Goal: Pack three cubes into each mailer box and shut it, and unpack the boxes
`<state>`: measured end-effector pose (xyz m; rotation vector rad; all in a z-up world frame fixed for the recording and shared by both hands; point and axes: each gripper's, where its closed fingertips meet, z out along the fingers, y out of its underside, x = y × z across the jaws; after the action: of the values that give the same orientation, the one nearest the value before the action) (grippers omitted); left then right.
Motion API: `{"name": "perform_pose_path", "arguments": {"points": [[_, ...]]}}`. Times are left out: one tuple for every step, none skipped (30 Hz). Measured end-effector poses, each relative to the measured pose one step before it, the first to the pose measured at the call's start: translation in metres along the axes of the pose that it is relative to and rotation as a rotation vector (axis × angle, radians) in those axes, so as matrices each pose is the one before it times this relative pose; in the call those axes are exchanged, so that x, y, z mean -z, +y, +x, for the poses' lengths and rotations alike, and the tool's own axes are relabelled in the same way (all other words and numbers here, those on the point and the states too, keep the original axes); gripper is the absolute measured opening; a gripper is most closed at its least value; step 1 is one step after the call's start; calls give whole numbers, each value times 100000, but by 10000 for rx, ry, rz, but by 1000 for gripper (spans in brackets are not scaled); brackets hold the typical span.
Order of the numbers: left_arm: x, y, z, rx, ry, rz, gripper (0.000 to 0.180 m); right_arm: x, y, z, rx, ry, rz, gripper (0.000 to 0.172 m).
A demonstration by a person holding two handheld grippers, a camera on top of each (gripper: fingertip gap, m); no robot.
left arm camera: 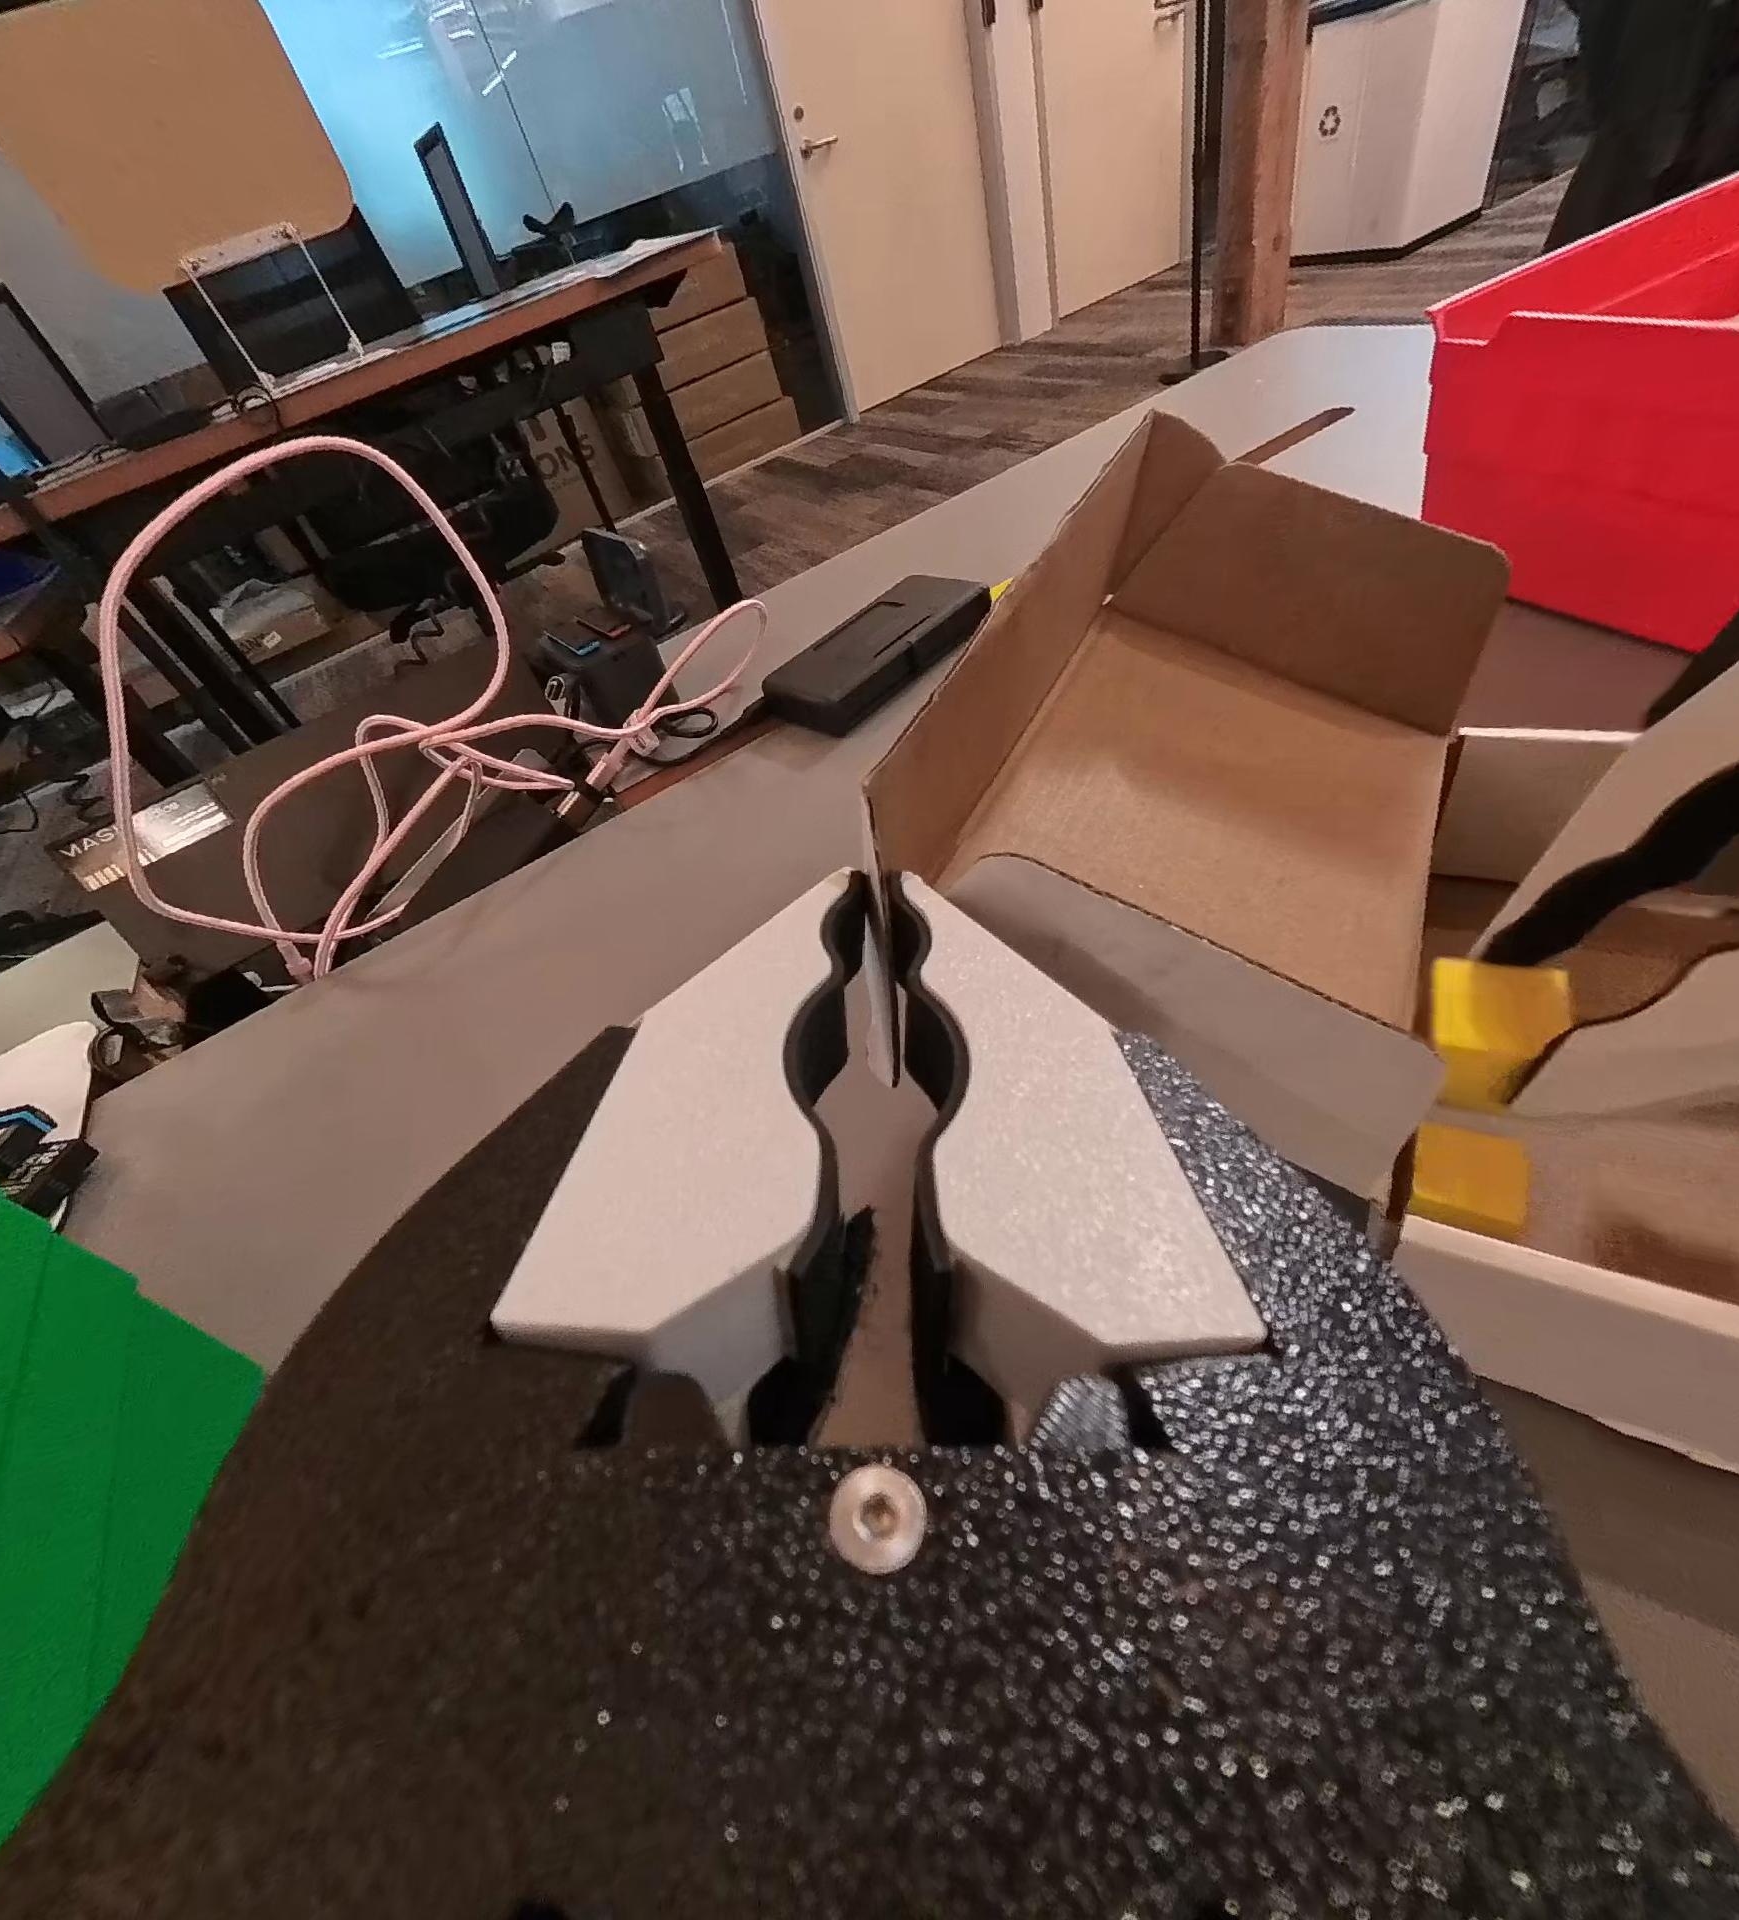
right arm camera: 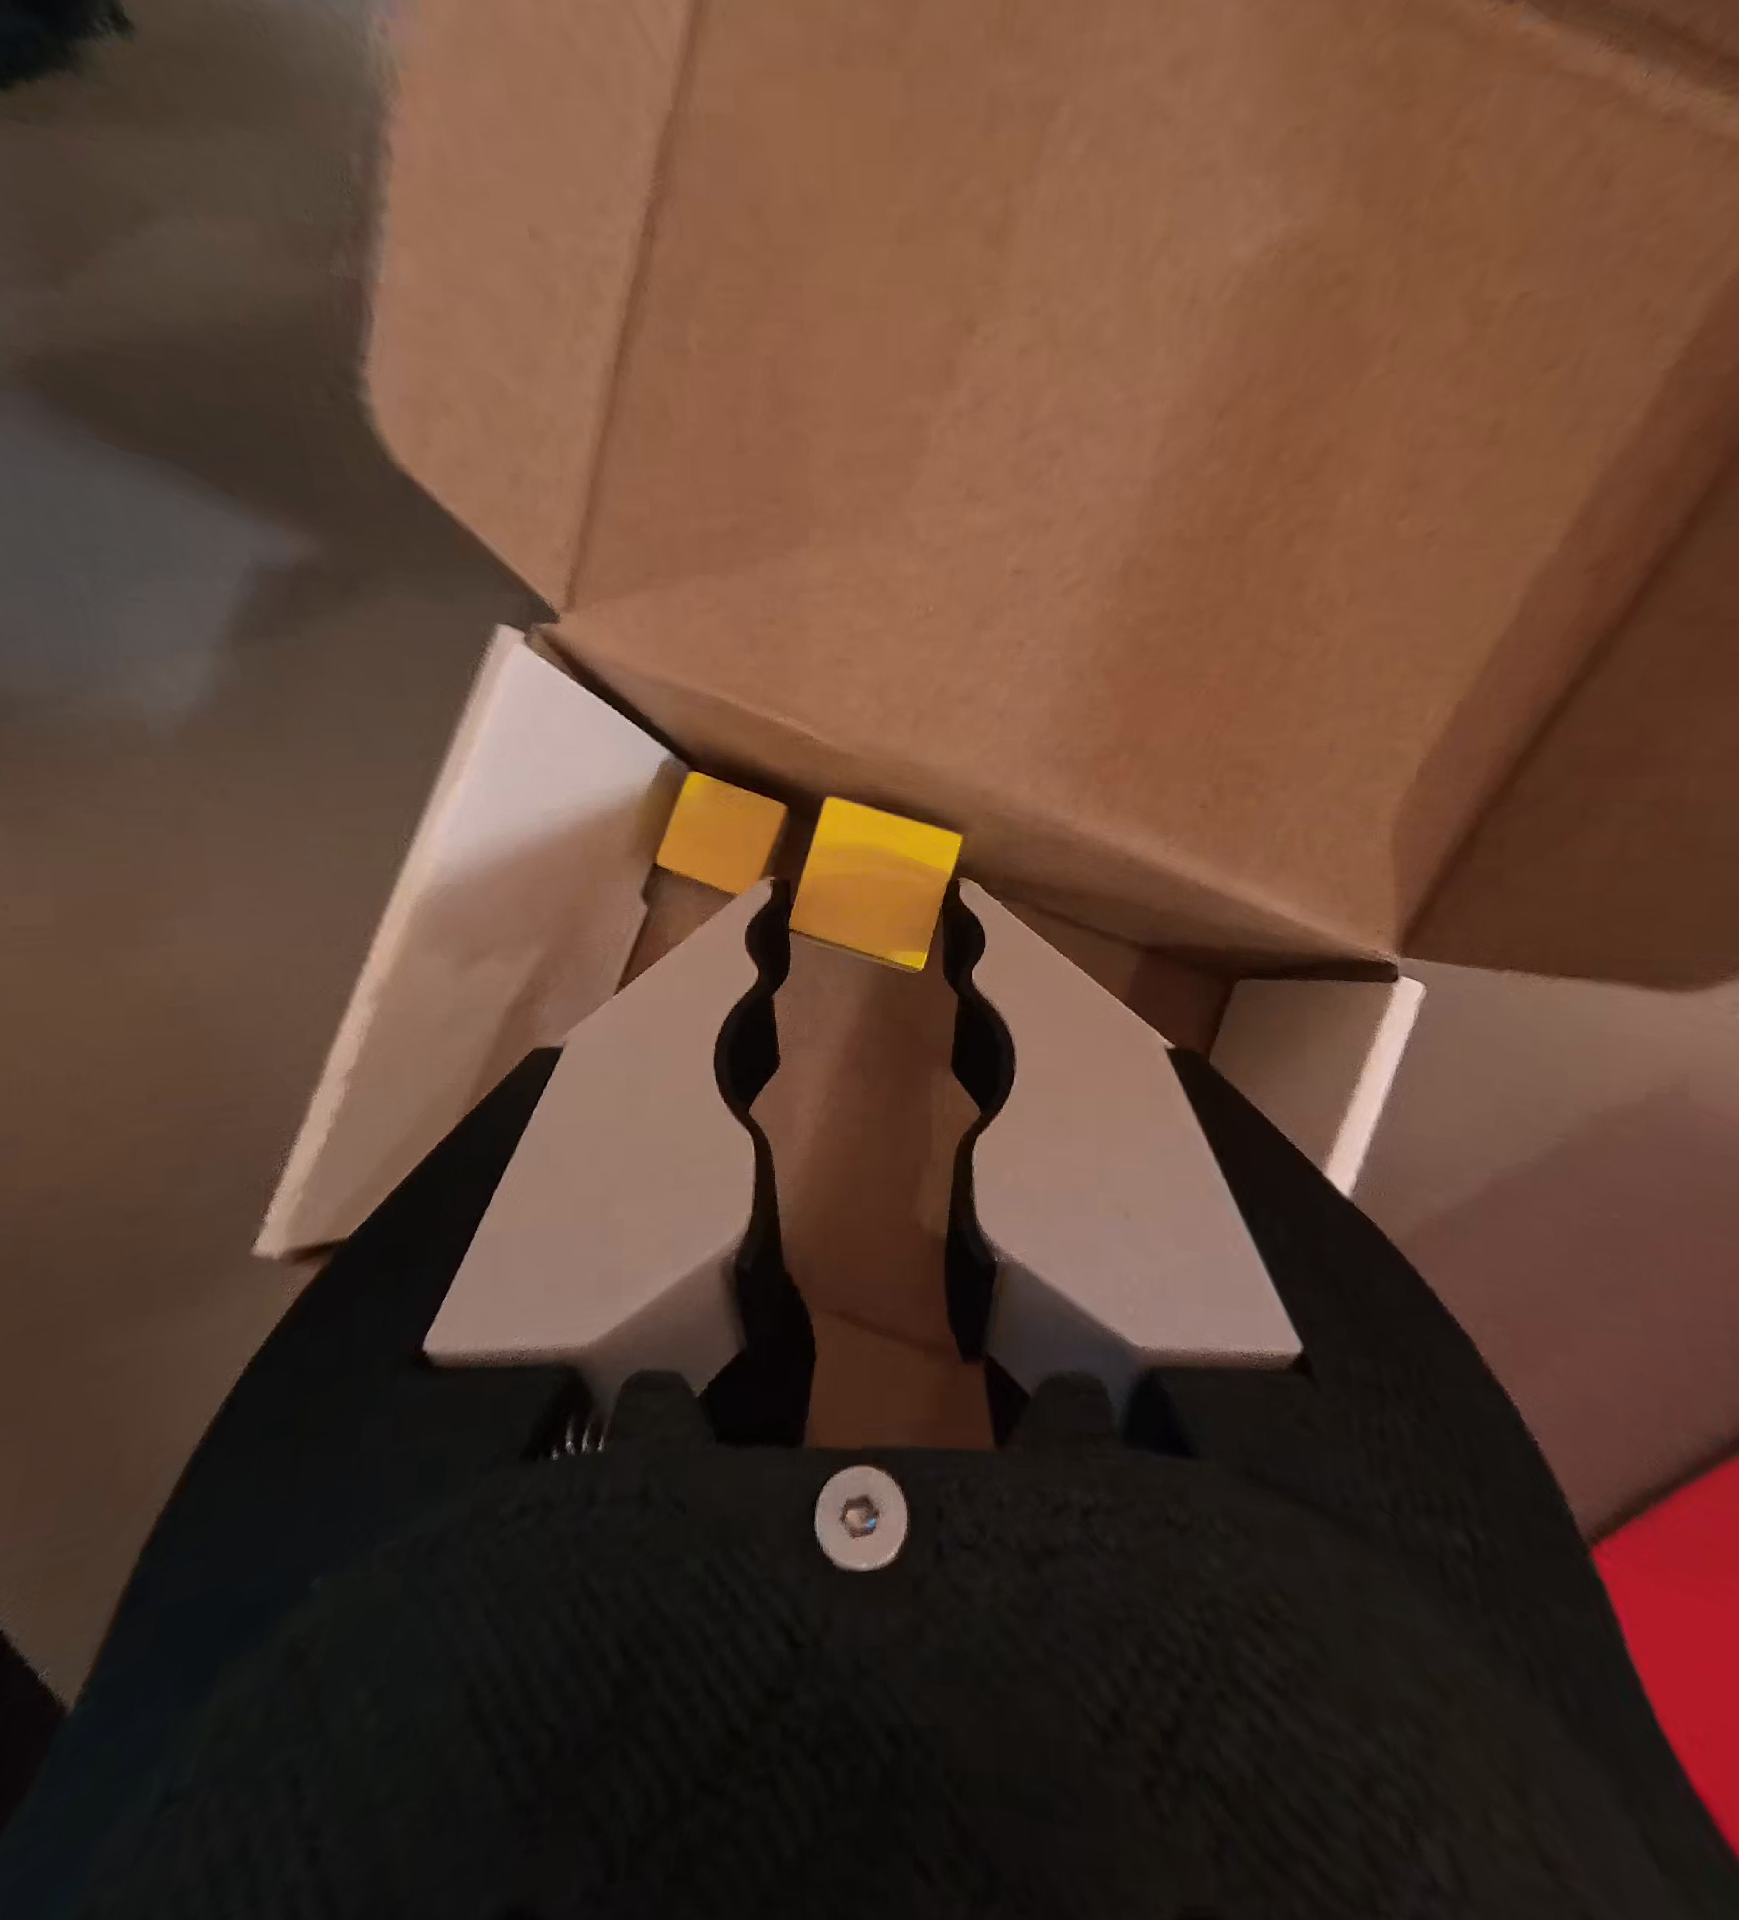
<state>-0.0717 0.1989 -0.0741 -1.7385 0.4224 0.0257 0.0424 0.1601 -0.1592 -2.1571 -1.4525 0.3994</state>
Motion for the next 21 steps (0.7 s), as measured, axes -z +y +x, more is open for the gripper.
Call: {"name": "perform_pose_path", "arguments": {"points": [[-13, 6, 26, 12, 13, 1, 2, 937, -233, -52, 38, 108, 306, 28], [-15, 20, 30, -10, 5, -8, 2, 1227, -252, -2, 58, 156, 325, 28], [-3, 12, 22, -17, 2, -8, 2, 1531, -316, 156, 31, 242, 361, 28], [16, -29, 41, -11, 4, 9, 2, 1815, -338, 407, 17, 346, 375, 28], [32, -74, 43, -11, 7, 23, 2, 2061, -354, 786, -18, 482, 388, 28], [44, -81, 60, -23, 8, 25, 2, 2201, -350, 1194, -100, 606, 403, 28], [30, -72, 17, -58, -7, 15, 2, 2207, -278, 1467, -215, 633, 412, 28], [8, -26, -33, -64, -27, 3, 2, 2065, -199, 1535, -299, 566, 420, 28], [-13, 23, -68, -19, -37, -12, 2, 1814, -1, 1682, -355, 575, 343, 28], [-18, 65, -59, 14, -18, -11, 2, 1482, 381, 2017, -385, 712, 162, 28], [-39, 74, -32, 33, 18, -14, 2, 1071, 763, 2286, -409, 794, -6, 28], [-35, 65, -11, 54, 30, -13, 2, 556, 1084, 2275, -476, 688, -156, 28], [-19, 34, -14, 56, 27, -2, 1, 41, 1377, 2091, -534, 511, -314, 28], [-1, 8, -2, 42, 20, 6, 1, -405, 1637, 1892, -513, 390, -506, 28], [11, -14, 3, 19, 12, 11, 1, -733, 1660, 1687, -416, 314, -560, 28], [11, -38, 24, -5, 6, 11, 1, -989, 1562, 1283, -361, 146, -588, 28], [14, -32, 36, -16, 3, 11, 1, -1102, 1433, 968, -282, 64, -601, 28], [8, -25, 42, -20, 5, 3, 1, -1121, 1262, 729, -165, 67, -593, 28], [5, -14, 55, -30, 4, -2, 1, -1066, 944, 503, -35, 73, -477, 28], [-1, -26, 51, -41, 0, 3, 1, -990, 693, 236, -1, -10, -372, 28], [14, -14, 38, -44, -10, -4, 2, -869, 524, 178, -27, -16, -306, 28]]}}
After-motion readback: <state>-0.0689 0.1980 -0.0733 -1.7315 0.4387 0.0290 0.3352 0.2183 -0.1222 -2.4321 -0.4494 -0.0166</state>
